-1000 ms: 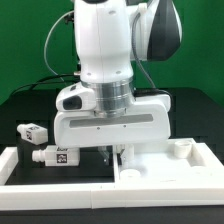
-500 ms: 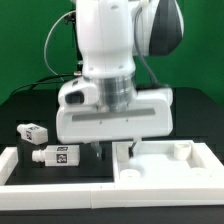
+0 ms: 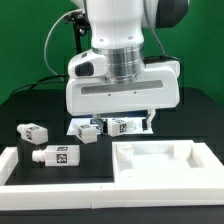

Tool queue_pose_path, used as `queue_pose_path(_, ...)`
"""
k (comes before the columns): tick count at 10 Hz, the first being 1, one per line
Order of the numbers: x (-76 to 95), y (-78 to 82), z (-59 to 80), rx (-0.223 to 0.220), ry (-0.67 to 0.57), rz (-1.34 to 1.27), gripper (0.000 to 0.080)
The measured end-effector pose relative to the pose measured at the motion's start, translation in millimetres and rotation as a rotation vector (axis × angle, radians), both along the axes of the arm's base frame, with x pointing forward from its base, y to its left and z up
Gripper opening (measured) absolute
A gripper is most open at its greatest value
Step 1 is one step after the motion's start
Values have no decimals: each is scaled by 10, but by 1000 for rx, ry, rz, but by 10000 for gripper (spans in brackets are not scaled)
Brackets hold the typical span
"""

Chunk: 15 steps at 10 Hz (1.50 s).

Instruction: Assemble one leg

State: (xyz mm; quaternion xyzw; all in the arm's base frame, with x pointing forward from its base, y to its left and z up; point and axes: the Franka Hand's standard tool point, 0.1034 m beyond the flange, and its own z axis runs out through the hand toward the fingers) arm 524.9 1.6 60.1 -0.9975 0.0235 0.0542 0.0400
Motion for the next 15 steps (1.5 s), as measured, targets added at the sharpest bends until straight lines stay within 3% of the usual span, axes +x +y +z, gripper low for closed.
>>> queue_pose_path(2, -41, -6, -4, -2, 5, -1, 649)
queue_pose_path(3, -181, -32, 6, -9, 30, 19, 649)
queue_pose_path(5, -279, -123, 152, -51, 46, 111, 649)
queue_pose_path(7, -464, -314, 61, -41, -7, 298, 649)
queue_pose_path(11, -448, -328, 54, -15, -4, 510, 649)
queue_pose_path(13, -658, -632, -14, -36, 73, 451, 649)
queue_pose_path(15, -809, -769, -19, -35, 173, 406, 649)
